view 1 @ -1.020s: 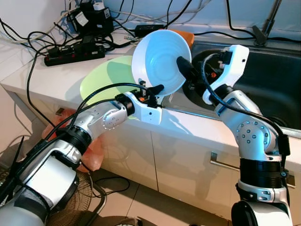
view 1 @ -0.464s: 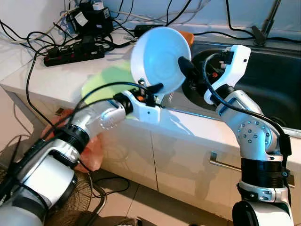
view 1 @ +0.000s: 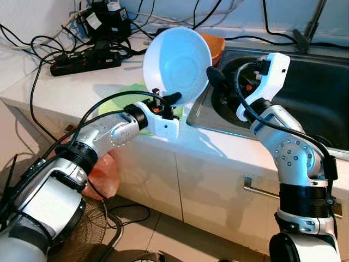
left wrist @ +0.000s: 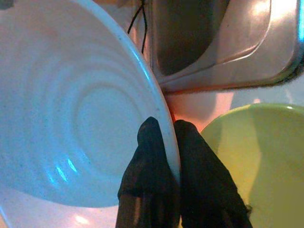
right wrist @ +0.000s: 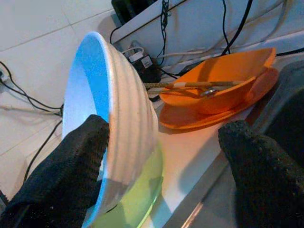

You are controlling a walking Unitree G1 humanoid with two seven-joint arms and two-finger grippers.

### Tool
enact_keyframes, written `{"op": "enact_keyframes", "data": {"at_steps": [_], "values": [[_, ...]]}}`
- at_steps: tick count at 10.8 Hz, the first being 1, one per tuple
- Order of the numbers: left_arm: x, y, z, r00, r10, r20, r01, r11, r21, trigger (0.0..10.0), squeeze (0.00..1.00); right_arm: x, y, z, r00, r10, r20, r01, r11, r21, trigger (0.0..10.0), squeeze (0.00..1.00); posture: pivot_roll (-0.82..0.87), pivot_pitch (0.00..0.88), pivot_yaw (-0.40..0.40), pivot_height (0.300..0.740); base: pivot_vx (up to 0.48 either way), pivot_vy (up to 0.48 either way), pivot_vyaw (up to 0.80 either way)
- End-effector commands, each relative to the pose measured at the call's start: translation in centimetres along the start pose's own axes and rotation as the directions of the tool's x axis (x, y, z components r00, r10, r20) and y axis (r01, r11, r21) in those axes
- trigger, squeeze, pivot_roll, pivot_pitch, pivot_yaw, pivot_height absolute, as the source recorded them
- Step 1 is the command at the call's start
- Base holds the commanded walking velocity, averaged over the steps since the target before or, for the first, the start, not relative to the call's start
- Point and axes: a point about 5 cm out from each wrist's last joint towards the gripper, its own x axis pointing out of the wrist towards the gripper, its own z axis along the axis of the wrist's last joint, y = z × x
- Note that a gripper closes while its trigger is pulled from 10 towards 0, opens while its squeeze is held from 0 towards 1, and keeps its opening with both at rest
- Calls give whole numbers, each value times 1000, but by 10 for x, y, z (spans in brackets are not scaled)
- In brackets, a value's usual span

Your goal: Kitchen organization

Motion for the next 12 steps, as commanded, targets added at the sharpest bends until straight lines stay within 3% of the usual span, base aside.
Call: {"op": "enact_keyframes", "data": {"at_steps": [1,4,7,8,9,12], "values": [[0,16,-3,999,37,8,-37,998,46,0,0,2,1,-1,1000,1,-11,-2,1000,-8,10000,0,98,63,88,740,0,0,0],[2,18,1,999,-6,50,1,995,102,0,0,3,1,0,1000,6,-11,-6,1000,-11,10000,0,107,59,88,740,0,0,0],[13,14,14,995,-29,95,19,994,112,0,0,8,6,0,1000,18,-22,-19,999,-42,10000,0,103,58,90,740,0,0,0],[14,15,15,995,-27,98,16,994,111,0,0,10,6,1,999,18,-27,-19,998,-53,9294,0,102,58,89,740,0,0,0],[16,16,18,994,-21,106,10,994,110,0,0,12,5,-1,999,9,-48,-13,997,-78,0,0,104,58,87,740,0,0,0],[20,18,24,991,-11,134,-4,993,118,39,0,16,-3,-7,993,-58,-98,47,992,-114,0,0,106,58,83,740,0,0,0]]}}
